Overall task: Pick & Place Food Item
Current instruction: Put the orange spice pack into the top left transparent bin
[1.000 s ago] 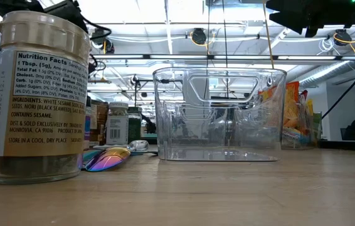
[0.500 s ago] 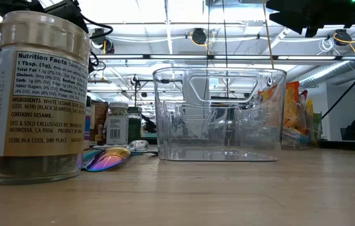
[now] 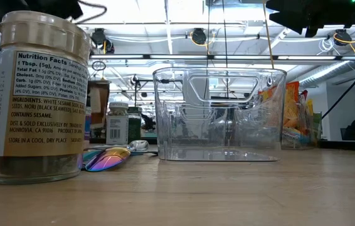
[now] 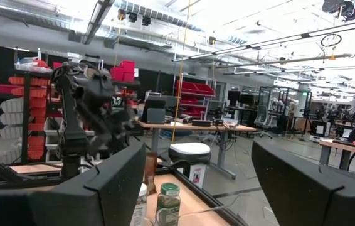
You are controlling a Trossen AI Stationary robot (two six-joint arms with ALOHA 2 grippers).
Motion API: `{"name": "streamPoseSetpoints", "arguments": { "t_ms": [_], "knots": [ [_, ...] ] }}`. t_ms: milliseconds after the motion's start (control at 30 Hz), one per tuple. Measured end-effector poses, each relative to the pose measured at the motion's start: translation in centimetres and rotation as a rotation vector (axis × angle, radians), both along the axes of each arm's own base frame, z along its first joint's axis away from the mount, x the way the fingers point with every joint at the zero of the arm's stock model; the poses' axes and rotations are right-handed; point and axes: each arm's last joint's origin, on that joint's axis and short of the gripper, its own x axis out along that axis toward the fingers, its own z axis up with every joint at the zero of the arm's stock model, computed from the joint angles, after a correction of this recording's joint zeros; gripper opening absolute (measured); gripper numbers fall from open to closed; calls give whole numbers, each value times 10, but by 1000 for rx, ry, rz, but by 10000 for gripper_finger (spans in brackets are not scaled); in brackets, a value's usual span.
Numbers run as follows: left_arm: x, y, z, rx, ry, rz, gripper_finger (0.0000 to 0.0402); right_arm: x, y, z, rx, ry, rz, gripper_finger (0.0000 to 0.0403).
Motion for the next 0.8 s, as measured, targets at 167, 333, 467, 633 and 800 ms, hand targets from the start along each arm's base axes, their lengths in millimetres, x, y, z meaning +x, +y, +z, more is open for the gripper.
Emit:
{"name": "streamPoseSetpoints", "arguments": {
  "t_ms": [167,333,467,633,800],
  "knots": [
    [2,-20,21,53,-78,-83,4,1,0,-1,-2,9,0,281],
    [7,-42,40,119,-128,-150,3,3,1,-3,5,17,4,281],
    [15,-58,49,153,-163,-227,3,5,2,-5,13,24,8,281],
    [29,-76,58,170,-265,-380,2,12,5,0,33,28,21,281],
    [47,-86,58,178,-310,-536,2,34,13,8,43,106,59,281]
  ]
}}
